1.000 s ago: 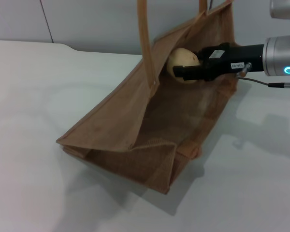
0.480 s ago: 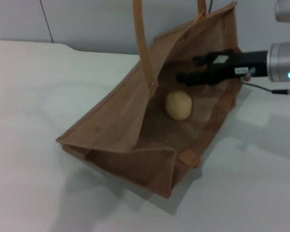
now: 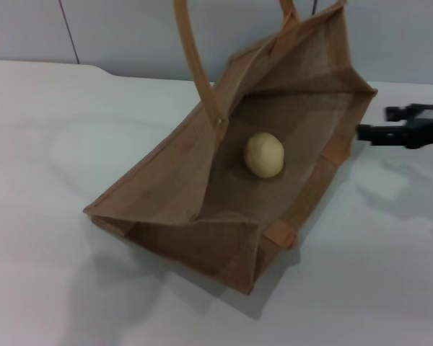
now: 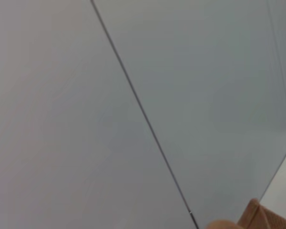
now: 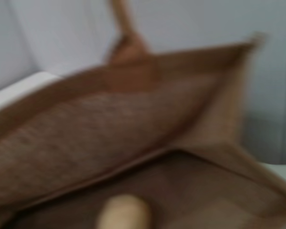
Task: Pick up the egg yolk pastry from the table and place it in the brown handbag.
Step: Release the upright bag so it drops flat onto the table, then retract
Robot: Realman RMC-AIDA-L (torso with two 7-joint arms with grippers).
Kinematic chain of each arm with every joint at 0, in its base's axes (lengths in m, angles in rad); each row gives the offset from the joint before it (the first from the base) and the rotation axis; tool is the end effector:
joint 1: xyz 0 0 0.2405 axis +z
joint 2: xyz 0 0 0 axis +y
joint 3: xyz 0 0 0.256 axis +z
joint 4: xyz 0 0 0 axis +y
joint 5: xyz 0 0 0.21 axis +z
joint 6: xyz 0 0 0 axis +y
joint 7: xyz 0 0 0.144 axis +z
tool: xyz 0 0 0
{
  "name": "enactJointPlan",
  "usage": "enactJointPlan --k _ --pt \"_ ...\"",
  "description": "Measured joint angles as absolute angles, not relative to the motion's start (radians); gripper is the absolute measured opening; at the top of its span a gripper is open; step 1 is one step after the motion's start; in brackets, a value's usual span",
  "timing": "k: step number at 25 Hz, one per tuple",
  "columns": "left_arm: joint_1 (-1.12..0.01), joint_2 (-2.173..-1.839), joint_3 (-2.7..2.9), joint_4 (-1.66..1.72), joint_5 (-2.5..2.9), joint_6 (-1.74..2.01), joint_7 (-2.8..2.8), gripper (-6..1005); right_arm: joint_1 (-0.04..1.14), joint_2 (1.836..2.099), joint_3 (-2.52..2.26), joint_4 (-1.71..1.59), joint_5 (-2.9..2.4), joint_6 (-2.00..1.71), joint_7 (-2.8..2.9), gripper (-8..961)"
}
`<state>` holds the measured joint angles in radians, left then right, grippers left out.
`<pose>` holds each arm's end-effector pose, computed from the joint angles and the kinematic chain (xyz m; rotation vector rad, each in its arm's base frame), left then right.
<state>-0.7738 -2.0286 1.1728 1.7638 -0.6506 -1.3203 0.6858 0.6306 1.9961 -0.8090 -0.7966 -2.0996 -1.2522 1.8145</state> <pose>-0.0195 0.4031 0.1214 -2.2953 -0.1822 -0.1908 0.2529 0.4058 0.0475 -2.4787 0.8454 0.3734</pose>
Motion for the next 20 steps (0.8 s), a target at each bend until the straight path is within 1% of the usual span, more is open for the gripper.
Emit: enactJointPlan --k 3,9,14,18,20 --pt "-0.766 -2.029 1.169 1.763 -0.652 -1.313 0.686 186 0.598 1.993 -0.746 -0.828 -2.100 -1.246 1.808 876" --pt "-0.745 -2.029 1.162 1.757 -0.683 -1.277 0.686 188 0.587 1.991 -0.648 -0.822 -2.102 -1.229 1.764 876" --pt "-0.743 -2.031 1.171 1.751 -0.691 -1.254 0.686 190 0.608 1.998 -0.655 -0.796 -2.119 -1.179 1.761 877" --pt "-0.742 -2.031 1.154 1.701 -0.829 -1.233 0.697 191 0.639 1.999 -0.656 -0.750 -2.124 -1.161 1.739 877" --pt "-0.737 -2.030 1.126 1.675 -0.930 -1.228 0.733 281 0.653 2.003 -0.651 -0.733 -2.120 -1.155 1.721 875"
